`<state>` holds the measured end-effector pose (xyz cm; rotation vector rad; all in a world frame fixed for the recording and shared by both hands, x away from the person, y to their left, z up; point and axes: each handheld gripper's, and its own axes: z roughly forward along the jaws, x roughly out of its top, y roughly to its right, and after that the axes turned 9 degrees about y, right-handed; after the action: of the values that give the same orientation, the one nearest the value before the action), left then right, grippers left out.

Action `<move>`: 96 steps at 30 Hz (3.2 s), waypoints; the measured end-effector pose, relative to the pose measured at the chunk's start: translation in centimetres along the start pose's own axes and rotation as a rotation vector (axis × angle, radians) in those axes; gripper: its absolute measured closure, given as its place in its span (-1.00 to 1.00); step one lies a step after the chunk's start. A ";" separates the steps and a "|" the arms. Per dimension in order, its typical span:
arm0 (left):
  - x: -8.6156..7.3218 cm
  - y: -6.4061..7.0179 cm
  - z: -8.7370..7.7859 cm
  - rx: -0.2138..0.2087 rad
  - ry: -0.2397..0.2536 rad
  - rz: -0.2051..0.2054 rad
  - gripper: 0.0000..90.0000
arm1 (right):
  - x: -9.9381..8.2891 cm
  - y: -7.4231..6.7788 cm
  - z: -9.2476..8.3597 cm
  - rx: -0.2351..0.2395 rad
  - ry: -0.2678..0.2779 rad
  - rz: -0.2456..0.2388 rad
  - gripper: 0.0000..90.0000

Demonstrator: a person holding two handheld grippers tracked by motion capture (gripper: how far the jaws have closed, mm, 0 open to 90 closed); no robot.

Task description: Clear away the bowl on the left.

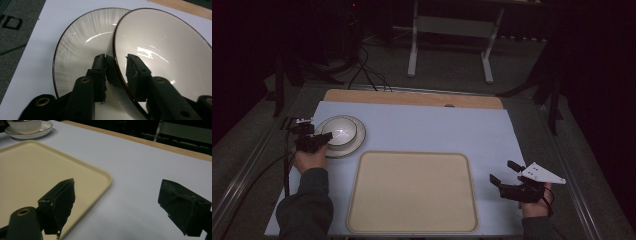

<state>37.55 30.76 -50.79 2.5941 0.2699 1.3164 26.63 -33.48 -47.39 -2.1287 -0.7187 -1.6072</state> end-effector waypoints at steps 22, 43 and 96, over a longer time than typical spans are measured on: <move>-0.1 -0.9 0.0 -0.017 -0.039 -0.075 0.84 | 0.0 0.0 0.1 0.004 -0.003 -0.001 -0.69; 0.0 -1.1 -0.1 -0.040 -0.045 -0.118 0.83 | 0.0 0.0 0.0 0.000 0.004 0.001 -0.69; 3.4 2.5 -5.0 -0.150 0.036 0.021 0.83 | 0.0 0.0 -0.1 -0.001 0.005 -0.001 -0.69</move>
<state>35.68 29.80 -44.58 2.4572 0.1439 1.3369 26.58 -33.48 -47.36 -2.1243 -0.7170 -1.6131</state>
